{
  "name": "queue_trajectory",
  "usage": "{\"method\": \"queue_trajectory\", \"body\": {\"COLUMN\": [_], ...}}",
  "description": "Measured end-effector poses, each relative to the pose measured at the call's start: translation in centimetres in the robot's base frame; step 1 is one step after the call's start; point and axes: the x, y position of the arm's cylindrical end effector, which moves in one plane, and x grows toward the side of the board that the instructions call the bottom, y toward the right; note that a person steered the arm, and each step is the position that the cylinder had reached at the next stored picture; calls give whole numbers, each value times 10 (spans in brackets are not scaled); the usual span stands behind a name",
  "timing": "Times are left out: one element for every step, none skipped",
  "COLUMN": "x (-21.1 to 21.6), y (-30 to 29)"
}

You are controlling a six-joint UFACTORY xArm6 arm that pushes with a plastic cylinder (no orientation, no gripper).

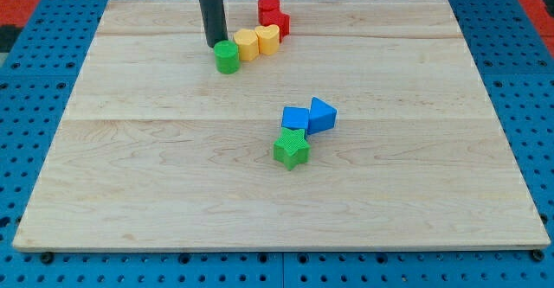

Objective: Push the green star and the blue cube with the green circle towards the bottom center of the board

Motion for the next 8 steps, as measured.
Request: {"method": "queue_trajectory", "body": {"x": [23,44,61,67,67,67,77,97], "y": [4,4,10,46,57,59,64,95]}}
